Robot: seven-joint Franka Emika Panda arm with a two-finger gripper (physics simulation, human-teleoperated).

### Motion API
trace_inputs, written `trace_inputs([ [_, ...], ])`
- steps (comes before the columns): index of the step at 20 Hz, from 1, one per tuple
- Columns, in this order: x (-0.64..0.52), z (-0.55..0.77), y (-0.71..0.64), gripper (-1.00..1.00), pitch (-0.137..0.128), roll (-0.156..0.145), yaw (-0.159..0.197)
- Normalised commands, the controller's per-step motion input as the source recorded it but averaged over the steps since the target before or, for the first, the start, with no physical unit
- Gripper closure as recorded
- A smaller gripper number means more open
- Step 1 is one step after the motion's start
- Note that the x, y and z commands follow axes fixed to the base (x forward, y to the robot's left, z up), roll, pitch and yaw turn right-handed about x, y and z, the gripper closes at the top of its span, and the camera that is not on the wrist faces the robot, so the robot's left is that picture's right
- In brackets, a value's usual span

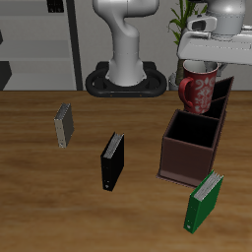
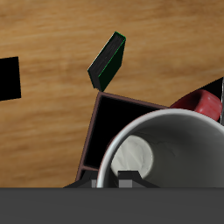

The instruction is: Place the red mug into the left desk caddy's right compartment

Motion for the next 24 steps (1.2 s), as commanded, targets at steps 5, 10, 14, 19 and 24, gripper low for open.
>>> trace_inputs([
  [5,0.03,-0.10,0.09,1.00,-0.019,0.011,0.020],
  [10,0.13,-0.28,0.05,1.00,0.034,0.011,-0.002],
  [14,0.09,-0.36,0.09,1.00,0.031,0.008,0.003],
  [19,0.06,-0.23,-0.01,1.00,0.040,0.003,-0.028],
  [24,0.01,-0.17,-0.07,1.00,0.022,-0.001,-0.043],
])
